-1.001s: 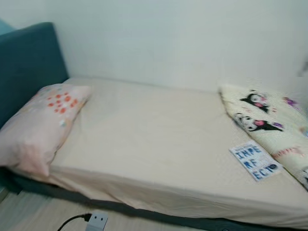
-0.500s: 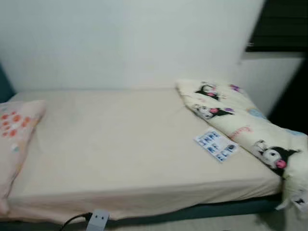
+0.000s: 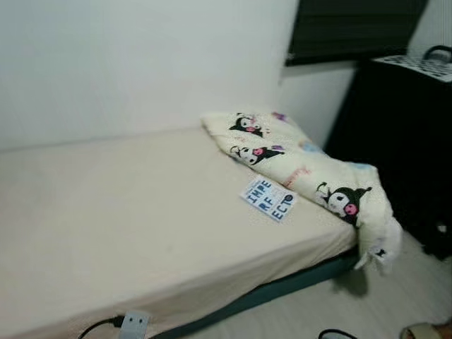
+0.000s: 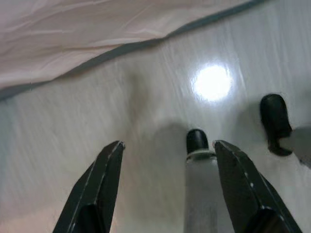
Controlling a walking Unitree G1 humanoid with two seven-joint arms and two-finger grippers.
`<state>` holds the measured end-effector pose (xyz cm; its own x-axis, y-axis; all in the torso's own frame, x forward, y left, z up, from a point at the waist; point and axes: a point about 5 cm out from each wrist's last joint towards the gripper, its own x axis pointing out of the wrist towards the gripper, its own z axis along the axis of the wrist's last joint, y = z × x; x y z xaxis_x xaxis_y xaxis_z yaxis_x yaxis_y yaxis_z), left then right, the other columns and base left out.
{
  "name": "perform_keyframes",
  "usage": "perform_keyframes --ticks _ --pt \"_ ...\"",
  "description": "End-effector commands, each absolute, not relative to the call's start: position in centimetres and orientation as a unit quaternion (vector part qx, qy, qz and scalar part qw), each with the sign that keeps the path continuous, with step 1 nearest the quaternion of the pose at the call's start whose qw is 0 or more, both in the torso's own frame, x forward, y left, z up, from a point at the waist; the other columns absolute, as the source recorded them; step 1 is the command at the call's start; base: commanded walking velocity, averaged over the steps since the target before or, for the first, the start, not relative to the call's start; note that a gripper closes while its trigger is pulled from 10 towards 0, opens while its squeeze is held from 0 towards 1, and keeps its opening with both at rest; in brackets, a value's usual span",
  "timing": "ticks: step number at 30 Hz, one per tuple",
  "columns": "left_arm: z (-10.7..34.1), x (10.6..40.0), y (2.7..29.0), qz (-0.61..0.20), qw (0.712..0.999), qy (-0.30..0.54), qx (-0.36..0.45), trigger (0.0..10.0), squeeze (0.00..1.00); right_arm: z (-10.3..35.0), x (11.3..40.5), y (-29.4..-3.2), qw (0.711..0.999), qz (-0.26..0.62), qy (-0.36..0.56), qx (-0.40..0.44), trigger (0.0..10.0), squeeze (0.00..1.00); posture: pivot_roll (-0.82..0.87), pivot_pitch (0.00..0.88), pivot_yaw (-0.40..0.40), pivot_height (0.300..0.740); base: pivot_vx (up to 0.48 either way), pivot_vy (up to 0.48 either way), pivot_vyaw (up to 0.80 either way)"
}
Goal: Clean up the room
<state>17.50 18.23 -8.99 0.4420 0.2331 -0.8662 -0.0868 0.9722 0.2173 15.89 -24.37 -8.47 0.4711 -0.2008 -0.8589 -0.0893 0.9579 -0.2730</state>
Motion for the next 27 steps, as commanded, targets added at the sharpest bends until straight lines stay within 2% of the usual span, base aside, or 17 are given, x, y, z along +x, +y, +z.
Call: perform_keyframes --ticks 1,4,6,12,23,27 --pt "-9.4 16.6 18.4 0.114 0.833 0.538 0.062 10.0 0.00 -8.5 16.5 -23.2 0.860 -0.022 0.497 -0.116 10.0 0.00 -0.06 0.000 -0.037 0.740 0.000 0.000 -0.71" --pt "-8.5 15.9 24.6 0.162 0.826 0.530 0.100 10.0 0.00 -7.9 18.5 -21.6 0.875 0.013 0.473 -0.105 10.0 0.00 -0.05 0.000 -0.045 0.740 0.000 0.000 0.00" --pt "-8.3 15.4 25.9 0.176 0.821 0.533 0.106 10.0 0.00 -7.6 19.6 -20.4 0.880 0.040 0.463 -0.095 10.0 0.00 -0.03 0.000 -0.052 0.740 0.000 0.000 0.00" --pt "-8.4 15.0 25.9 0.170 0.819 0.537 0.109 10.0 0.00 -7.3 20.4 -19.4 0.886 0.051 0.455 -0.080 10.0 0.00 -0.02 0.000 -0.057 0.740 0.000 -0.047 0.00" --pt "-8.6 15.0 25.3 0.151 0.818 0.544 0.110 10.0 0.00 -5.5 23.0 -20.0 0.916 0.030 0.399 -0.038 10.0 0.00 -0.04 0.000 -0.044 0.740 0.000 -0.449 0.00" --pt "-8.6 15.2 25.2 0.147 0.820 0.542 0.110 10.0 0.00 -5.7 22.8 -19.8 0.912 0.035 0.405 -0.051 10.0 0.00 -0.05 0.000 -0.040 0.740 0.000 -0.469 0.79"
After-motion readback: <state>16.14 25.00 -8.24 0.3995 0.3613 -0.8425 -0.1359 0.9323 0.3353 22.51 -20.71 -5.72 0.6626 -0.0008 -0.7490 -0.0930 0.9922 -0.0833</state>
